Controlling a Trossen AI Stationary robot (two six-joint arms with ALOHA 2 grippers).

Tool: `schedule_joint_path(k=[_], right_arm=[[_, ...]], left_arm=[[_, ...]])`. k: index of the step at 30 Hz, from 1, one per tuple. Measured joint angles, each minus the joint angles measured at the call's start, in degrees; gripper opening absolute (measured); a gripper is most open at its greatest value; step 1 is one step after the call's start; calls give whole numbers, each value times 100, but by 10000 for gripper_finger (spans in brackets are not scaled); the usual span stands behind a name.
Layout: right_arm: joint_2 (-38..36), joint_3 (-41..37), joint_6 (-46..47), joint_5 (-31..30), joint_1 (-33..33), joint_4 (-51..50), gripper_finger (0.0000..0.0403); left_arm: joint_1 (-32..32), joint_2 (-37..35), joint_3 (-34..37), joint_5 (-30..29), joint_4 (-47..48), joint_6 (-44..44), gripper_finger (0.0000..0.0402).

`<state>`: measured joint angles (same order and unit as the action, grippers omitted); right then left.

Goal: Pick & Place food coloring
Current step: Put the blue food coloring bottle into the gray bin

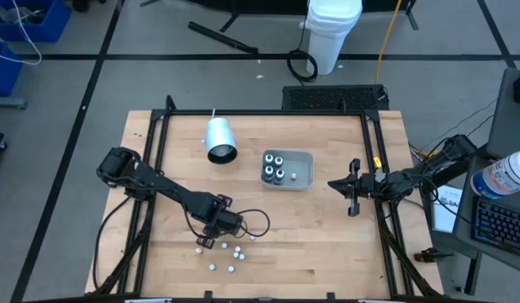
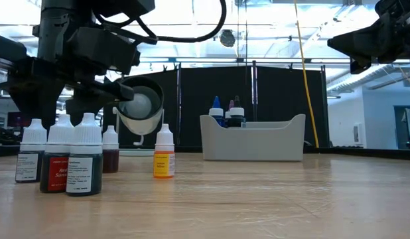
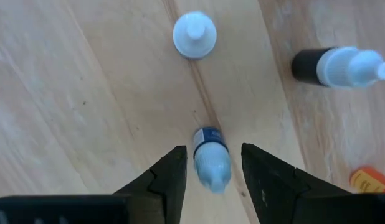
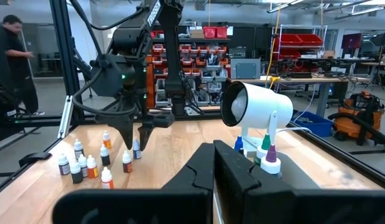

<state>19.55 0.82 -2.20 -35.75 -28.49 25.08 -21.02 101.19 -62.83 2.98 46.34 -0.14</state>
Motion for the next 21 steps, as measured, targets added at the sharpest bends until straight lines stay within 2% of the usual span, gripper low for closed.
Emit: schedule_joint_path(k=[5,14,17,21], right_arm=[[2,1,0,0,0,-2,0],[2,2,0,0,-2,-2,0],[2,1,0,1,-2,-2,0],[2,1,0,1,-2,-2,0]], left_arm=[[2,0,0,0,34,-15,151],[4,-7,-2,-2,31,-13,70],[4,-7,-2,0,31,-15,68],[4,-7,-2,0,14,-33,89]])
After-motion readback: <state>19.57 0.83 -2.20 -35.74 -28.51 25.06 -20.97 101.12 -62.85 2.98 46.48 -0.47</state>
